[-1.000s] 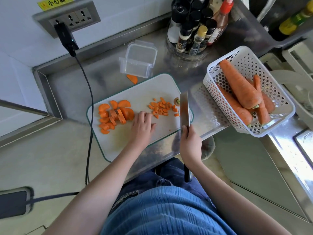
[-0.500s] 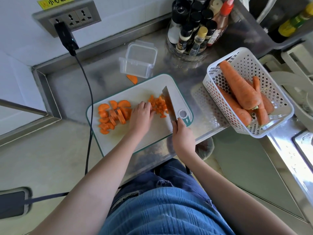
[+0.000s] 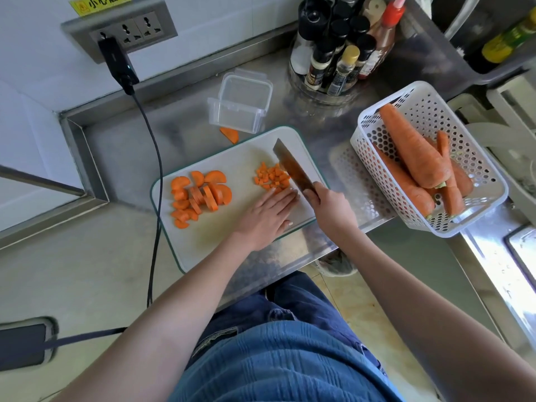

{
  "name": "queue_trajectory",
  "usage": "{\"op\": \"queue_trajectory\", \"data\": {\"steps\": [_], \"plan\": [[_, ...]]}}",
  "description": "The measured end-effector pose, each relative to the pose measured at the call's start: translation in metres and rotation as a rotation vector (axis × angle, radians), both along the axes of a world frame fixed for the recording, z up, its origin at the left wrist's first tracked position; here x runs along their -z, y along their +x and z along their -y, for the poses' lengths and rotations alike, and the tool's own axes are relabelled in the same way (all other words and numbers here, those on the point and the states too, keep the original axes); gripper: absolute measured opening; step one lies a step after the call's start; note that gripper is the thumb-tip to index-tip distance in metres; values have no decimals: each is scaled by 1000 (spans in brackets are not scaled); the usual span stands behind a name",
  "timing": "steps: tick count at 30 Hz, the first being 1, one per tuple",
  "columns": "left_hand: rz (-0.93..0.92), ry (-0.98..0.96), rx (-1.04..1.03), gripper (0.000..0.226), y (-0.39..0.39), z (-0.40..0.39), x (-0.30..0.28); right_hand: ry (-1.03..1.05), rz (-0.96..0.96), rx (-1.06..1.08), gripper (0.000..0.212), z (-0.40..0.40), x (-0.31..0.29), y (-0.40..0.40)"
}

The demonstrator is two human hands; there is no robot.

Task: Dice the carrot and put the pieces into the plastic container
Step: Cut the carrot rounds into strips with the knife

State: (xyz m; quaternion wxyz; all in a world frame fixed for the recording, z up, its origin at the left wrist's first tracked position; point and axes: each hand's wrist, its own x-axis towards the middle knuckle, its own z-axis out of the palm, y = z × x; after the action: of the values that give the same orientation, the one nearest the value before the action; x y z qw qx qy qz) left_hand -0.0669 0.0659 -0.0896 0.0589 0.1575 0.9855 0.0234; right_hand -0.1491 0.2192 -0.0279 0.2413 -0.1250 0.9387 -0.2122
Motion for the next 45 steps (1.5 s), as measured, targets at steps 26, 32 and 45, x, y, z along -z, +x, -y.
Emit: {"op": "queue_trajectory", "data": {"steps": [26,32,45], "plan": [[-153,512,-629,85,-75,-6,10,-188,20,360,28,-42,-9,35],[-296,566,-558,66,-92,0,9,-176,37,360,26,-46,-6,39],[-227,285,-425,75,-73,21,3,-221,68,294,25,-40,-9,43]]}}
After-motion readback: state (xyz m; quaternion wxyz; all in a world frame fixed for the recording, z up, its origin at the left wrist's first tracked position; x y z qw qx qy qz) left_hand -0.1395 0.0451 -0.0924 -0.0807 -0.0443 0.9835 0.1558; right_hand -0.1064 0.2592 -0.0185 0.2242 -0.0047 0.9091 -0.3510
